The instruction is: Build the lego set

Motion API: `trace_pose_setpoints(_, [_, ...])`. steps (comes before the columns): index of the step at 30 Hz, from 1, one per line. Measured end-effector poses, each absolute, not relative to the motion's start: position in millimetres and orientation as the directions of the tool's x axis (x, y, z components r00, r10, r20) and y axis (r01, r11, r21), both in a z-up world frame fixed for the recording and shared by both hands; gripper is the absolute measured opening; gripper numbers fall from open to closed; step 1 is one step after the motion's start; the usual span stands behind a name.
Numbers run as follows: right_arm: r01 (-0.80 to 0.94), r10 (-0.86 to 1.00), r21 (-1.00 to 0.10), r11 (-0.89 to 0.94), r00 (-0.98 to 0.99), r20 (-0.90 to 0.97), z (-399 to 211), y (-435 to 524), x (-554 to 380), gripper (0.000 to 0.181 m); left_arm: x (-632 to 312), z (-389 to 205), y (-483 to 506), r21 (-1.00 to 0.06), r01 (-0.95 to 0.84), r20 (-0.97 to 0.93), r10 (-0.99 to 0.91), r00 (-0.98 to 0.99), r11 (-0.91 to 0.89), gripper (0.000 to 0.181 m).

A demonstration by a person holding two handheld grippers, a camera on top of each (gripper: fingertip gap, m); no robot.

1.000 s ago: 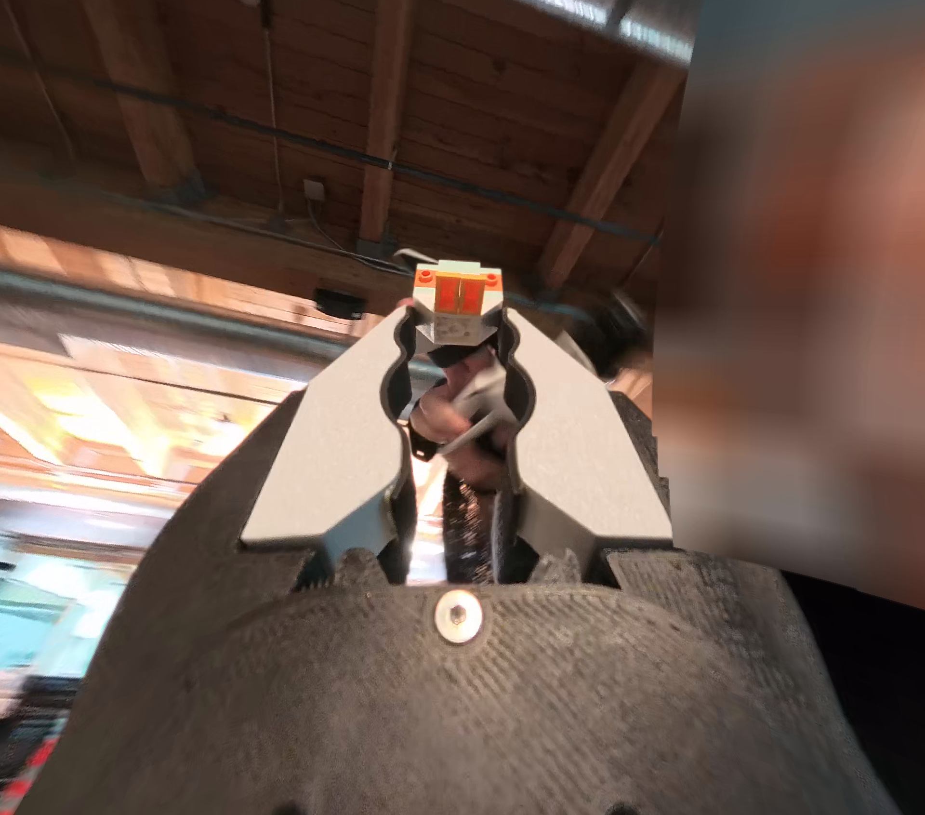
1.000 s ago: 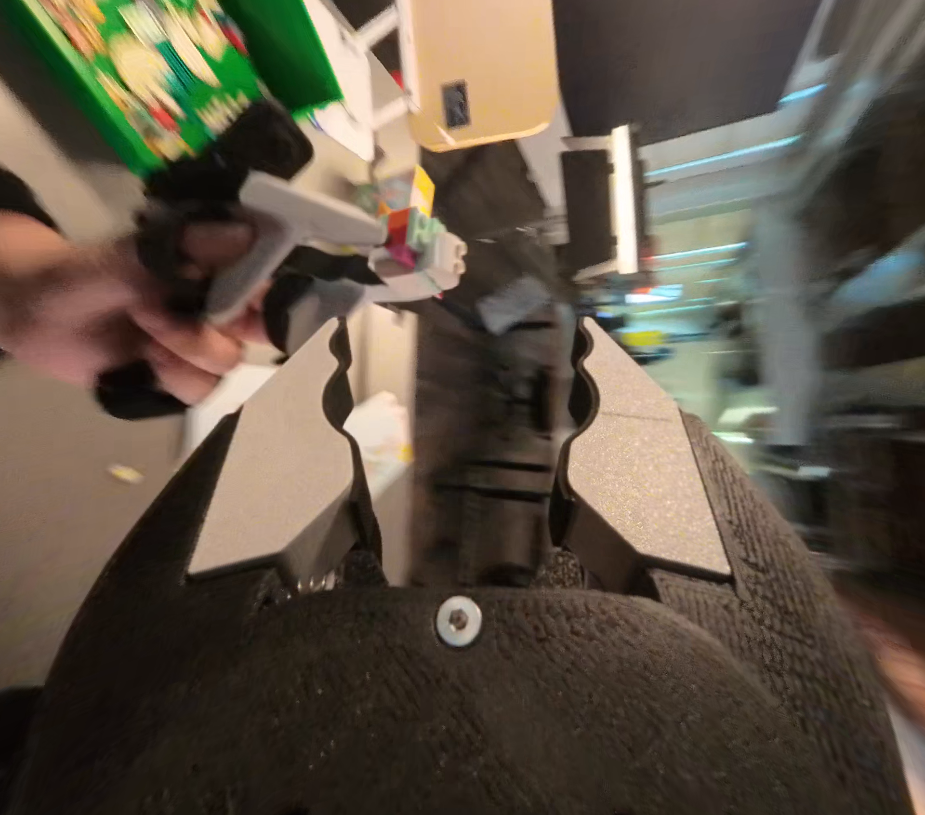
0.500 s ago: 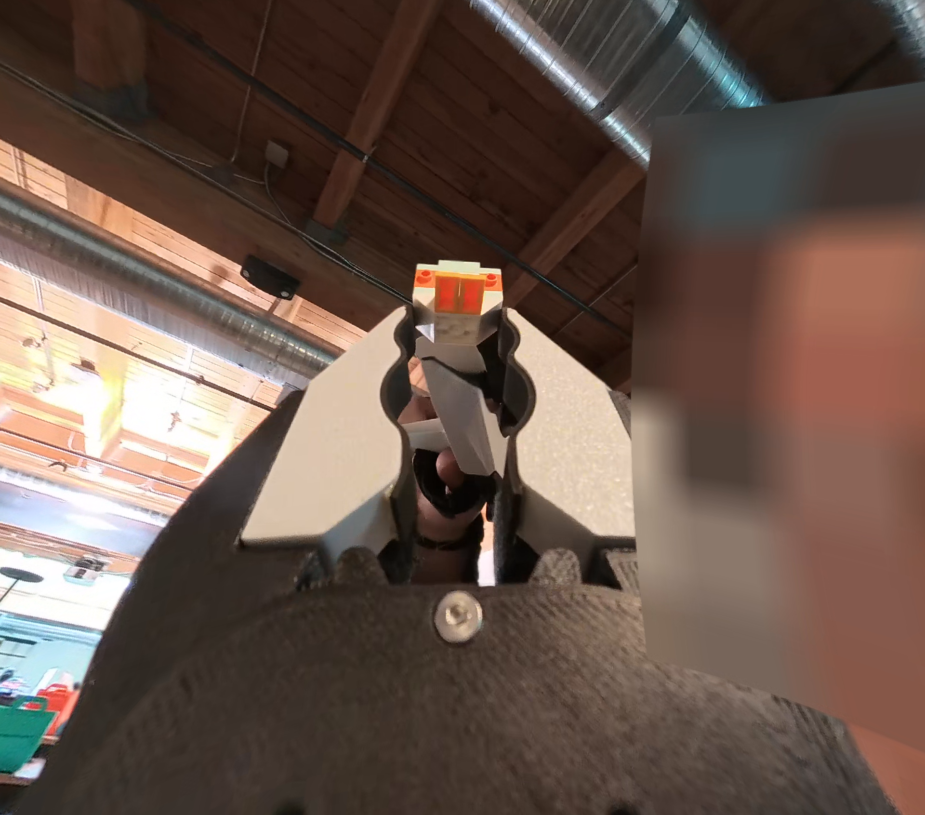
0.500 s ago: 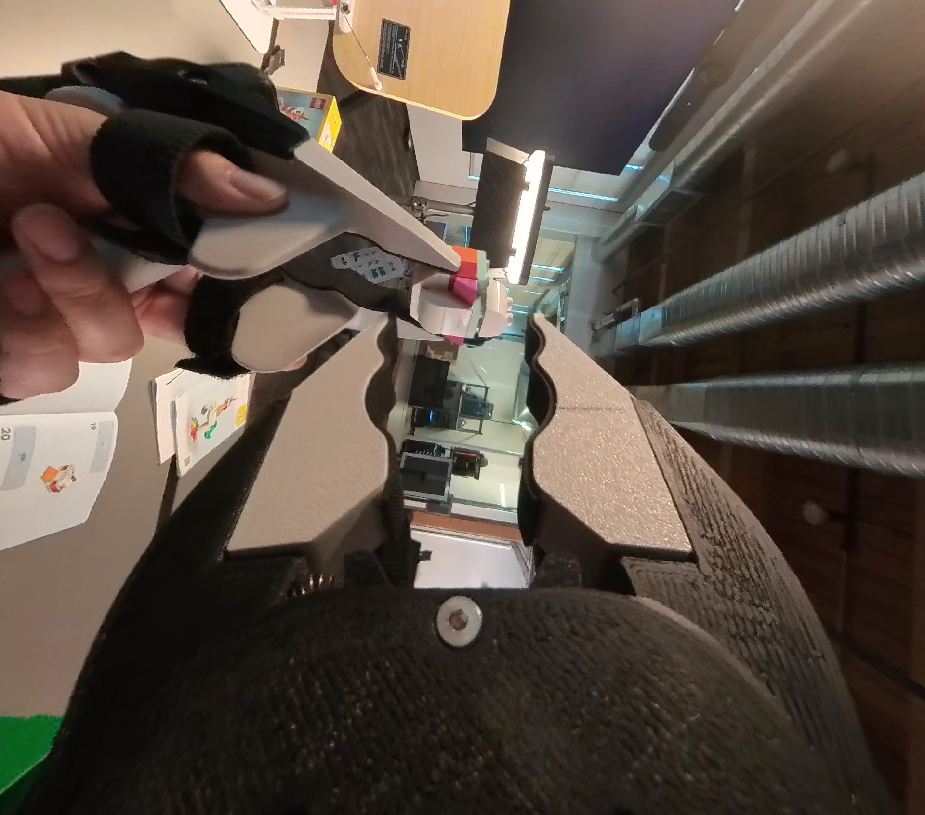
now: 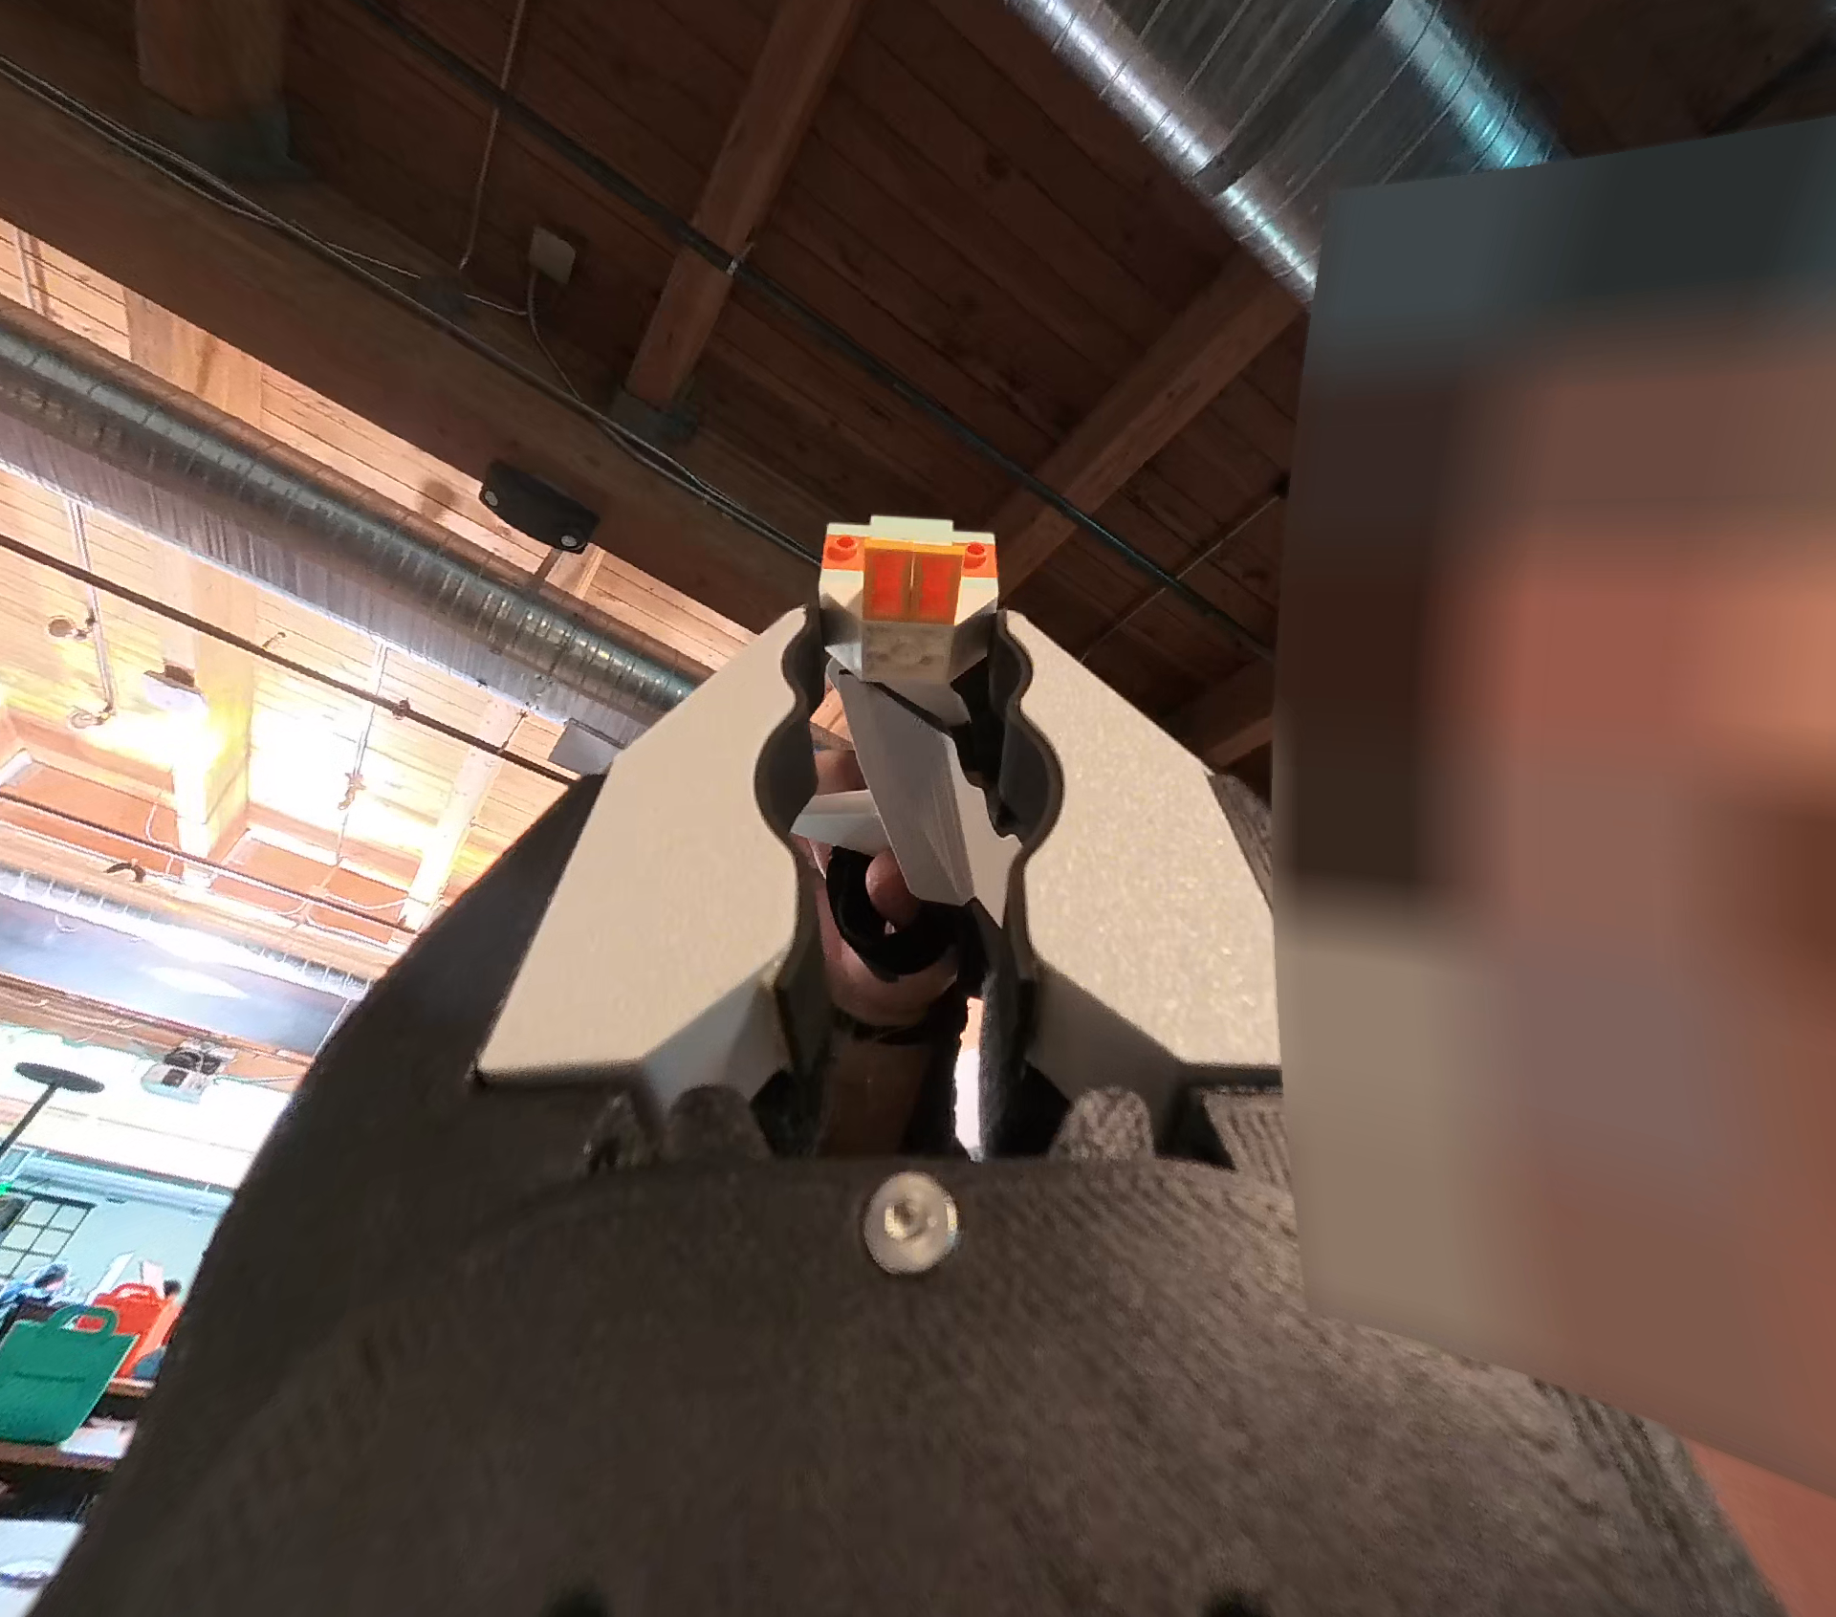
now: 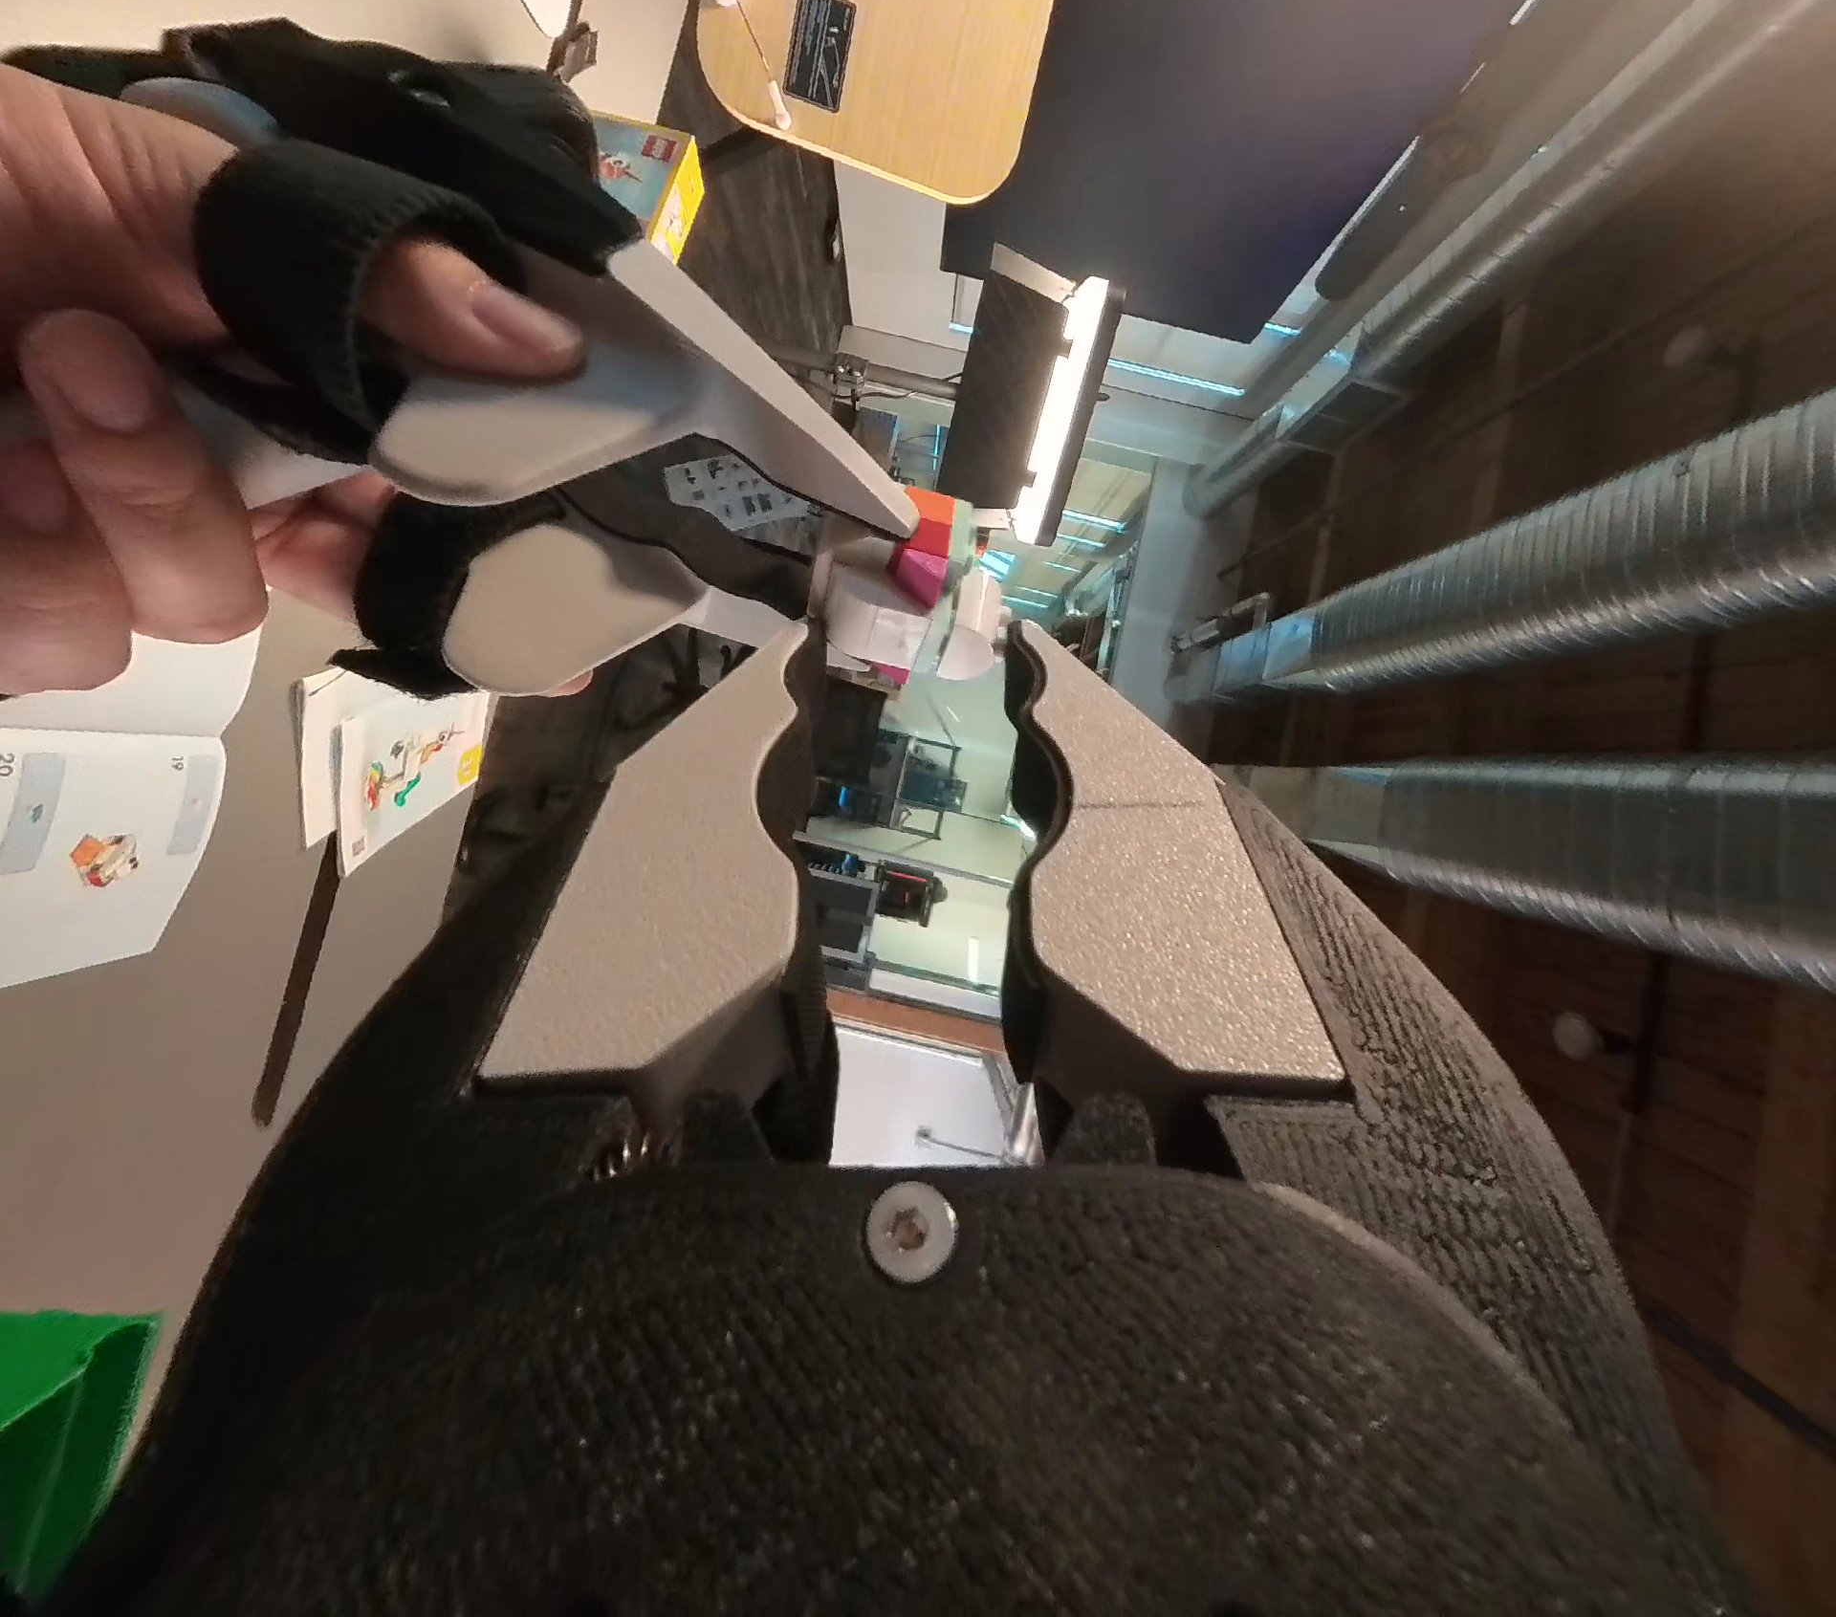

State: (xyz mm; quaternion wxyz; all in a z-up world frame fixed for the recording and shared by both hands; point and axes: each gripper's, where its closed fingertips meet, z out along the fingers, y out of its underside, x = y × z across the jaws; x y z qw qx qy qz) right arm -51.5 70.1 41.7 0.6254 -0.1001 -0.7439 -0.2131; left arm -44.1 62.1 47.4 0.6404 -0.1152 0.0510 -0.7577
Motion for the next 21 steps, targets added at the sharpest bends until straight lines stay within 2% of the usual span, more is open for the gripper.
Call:
trace_pose_setpoints(11, [0.41, -0.195, 0.289, 0.865, -0.256, 0.947, 46.4, 67.3, -44.3, 0.03, -41.2, 46.5, 56.9, -0.295, 0.949, 0.104, -0.991, -0.083, -0.11, 0.033])
trace_pose_setpoints(12, [0.412, -0.226, 0.327, 0.851, -0.274, 0.935, 47.1, 68.4, -41.2, 0.008, -49.5, 46.4, 58.2, -0.257, 0.961, 0.109, -0.991, -0.077, -0.103, 0.033])
trace_pose_setpoints(13, [0.369, -0.189, 0.315, 0.875, -0.337, 0.922, 30.7, 64.7, -40.3, 0.0, -50.9, 48.7, 54.6, -0.274, 0.956, 0.086, -0.992, -0.087, -0.108, 0.033])
trace_pose_setpoints(14, [0.322, -0.116, 0.253, 0.912, -0.391, 0.913, 7.1, 56.5, -42.1, 0.0, -37.6, 51.8, 51.9, -0.371, 0.924, 0.083, -0.994, -0.069, -0.096, 0.033])
trace_pose_setpoints(15, [0.314, -0.122, 0.276, 0.909, -0.432, 0.894, -10.5, 57.2, -42.7, 0.0, -26.4, 52.9, 50.2, -0.433, 0.901, 0.083, -0.996, 0.01, -0.027, 0.033])
trace_pose_setpoints(16, [0.324, -0.177, 0.341, 0.882, -0.444, 0.878, -17.3, 63.3, -42.9, 0.0, -24.2, 53.0, 49.6, -0.435, 0.899, 0.082, -0.992, 0.097, 0.051, 0.033])
trace_pose_setpoints(17, [0.323, -0.183, 0.341, 0.883, -0.432, 0.883, -17.5, 64.6, -43.5, 0.0, -25.2, 51.2, 52.0, -0.429, 0.9, 0.091, -0.988, 0.128, 0.077, 0.033])
trace_pose_setpoints(19, [0.374, -0.094, 0.254, 0.892, -0.395, 0.914, -6.0, 73.5, -41.1, 0.0, -29.3, 48.0, 60.3, -0.402, 0.915, 0.128, -0.991, 0.038, -0.017, 0.032])
trace_pose_setpoints(21, [0.395, -0.068, 0.223, 0.891, -0.37, 0.926, 3.7, 79.0, -37.4, 0.0, -34.4, 42.7, 71.2, -0.368, 0.929, 0.165, -0.986, 0.019, -0.044, 0.032])
